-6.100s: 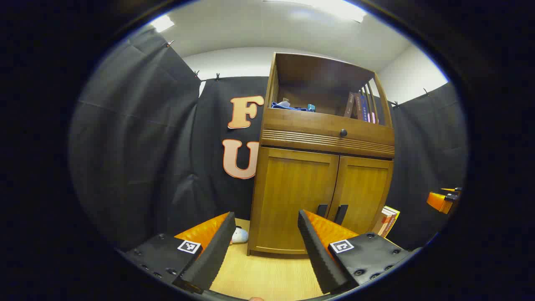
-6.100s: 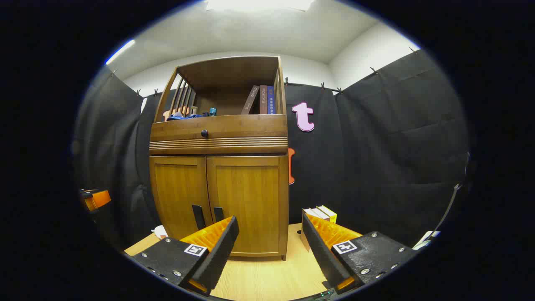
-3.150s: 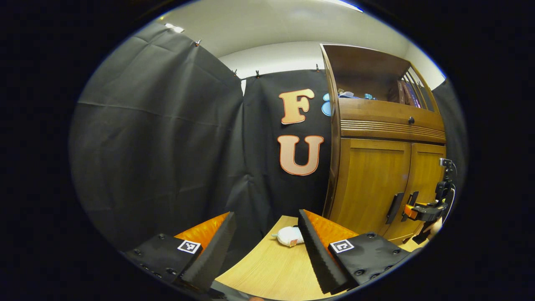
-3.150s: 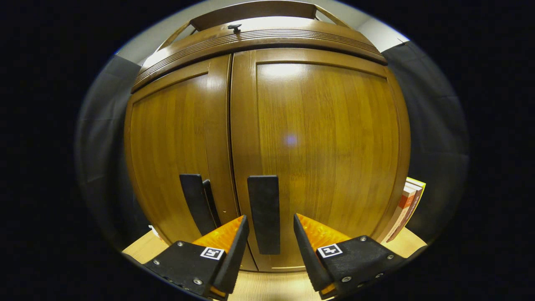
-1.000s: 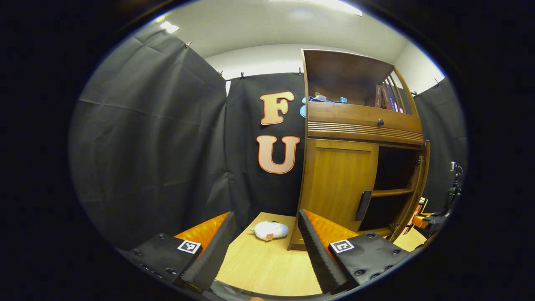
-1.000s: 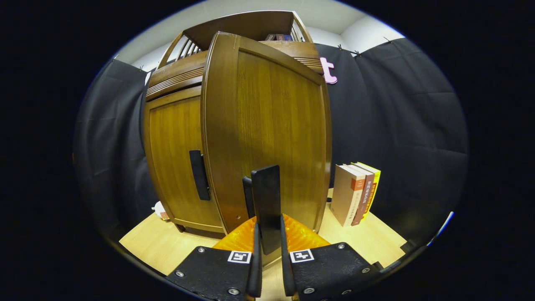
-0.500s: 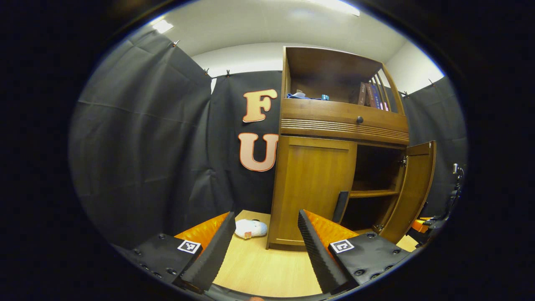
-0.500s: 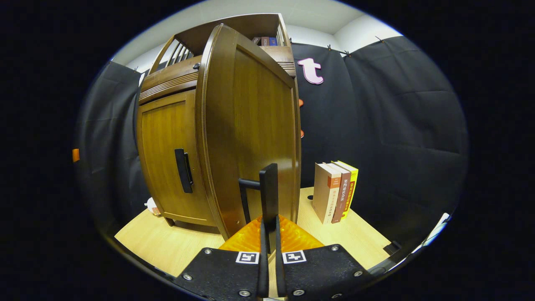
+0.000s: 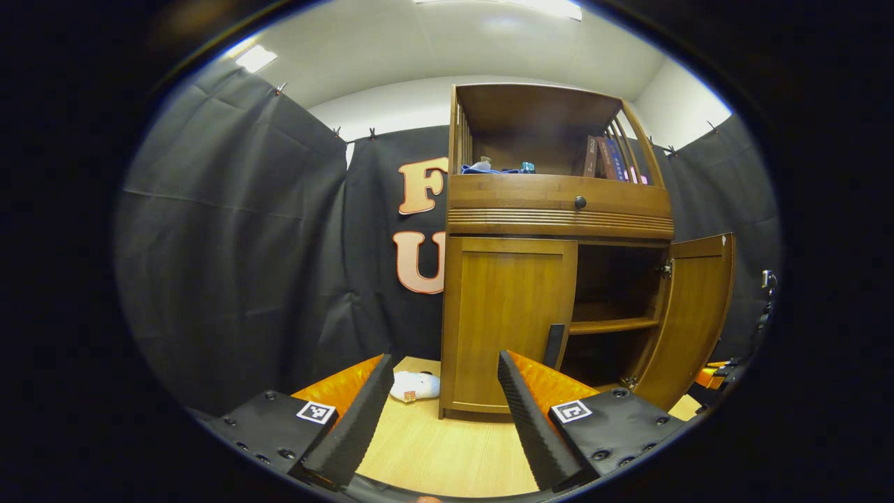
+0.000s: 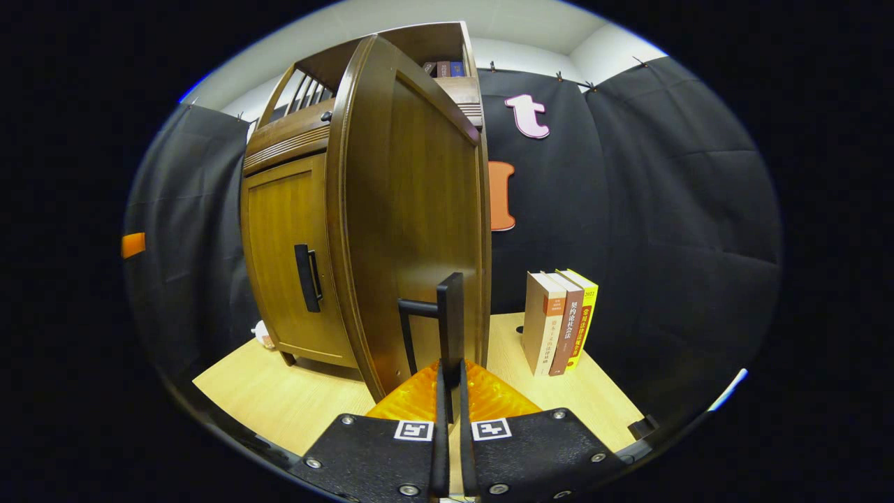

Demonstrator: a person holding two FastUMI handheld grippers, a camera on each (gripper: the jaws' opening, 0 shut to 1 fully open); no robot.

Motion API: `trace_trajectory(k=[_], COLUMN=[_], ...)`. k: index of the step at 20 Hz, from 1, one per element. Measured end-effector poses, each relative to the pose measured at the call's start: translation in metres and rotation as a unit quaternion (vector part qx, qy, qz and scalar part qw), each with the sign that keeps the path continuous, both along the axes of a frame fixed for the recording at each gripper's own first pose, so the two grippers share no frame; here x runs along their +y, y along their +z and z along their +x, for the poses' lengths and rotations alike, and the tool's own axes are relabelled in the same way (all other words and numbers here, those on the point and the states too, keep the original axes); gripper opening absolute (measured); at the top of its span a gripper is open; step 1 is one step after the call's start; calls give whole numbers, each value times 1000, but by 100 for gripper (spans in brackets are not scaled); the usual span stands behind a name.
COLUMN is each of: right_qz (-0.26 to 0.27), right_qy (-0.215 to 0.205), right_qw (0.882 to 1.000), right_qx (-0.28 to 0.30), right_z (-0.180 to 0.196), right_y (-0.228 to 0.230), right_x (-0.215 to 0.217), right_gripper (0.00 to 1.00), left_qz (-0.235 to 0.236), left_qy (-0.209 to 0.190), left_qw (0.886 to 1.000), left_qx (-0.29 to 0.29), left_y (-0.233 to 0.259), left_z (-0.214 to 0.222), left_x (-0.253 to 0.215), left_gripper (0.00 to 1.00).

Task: Open the right door of the double-door shoe cabinet with the right hand, and open the left door with the left hand.

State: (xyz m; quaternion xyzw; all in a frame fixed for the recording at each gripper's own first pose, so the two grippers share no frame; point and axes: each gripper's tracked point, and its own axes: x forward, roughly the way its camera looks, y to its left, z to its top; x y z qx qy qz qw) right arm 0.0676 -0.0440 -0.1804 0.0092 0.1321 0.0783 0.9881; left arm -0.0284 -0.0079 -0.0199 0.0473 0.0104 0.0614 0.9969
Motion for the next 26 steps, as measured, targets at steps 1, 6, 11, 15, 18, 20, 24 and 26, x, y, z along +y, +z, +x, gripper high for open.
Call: trace_trajectory(k=[1, 6, 11, 15, 18, 20, 24, 26], right_qz=[3, 10, 12, 16, 27, 30, 36, 36], right_qy=[3, 3, 4, 10, 19, 23, 28, 33], right_qw=[1000, 1000, 1000, 1000, 999, 999, 999, 999], right_qx=[0, 3, 5, 2, 1, 2, 2, 1], right_z=[-1, 0, 7, 11, 13, 14, 10, 6], right_y=[-1, 1, 1, 1, 0, 0, -2, 1], right_x=[-3, -37, -67, -86, -95, -101, -108, -109], right_gripper=[12, 6, 5, 5, 3, 3, 4, 4], left_qz=[1, 2, -1, 3, 6, 7, 11, 11], left_qy=[3, 16, 13, 5, -3, -7, -12, -13], left_qw=[1000, 1000, 1000, 1000, 1000, 1000, 1000, 1000], left_qx=[0, 2, 3, 5, 6, 6, 12, 15], left_y=[0, -2, -5, -6, -6, -6, -14, -18], left_z=[-2, -1, 1, 11, 16, 18, 25, 30], left_x=[-4, -22, -50, -72, -87, -95, -103, -105], left_gripper=[93, 93, 93, 93, 93, 93, 93, 93])
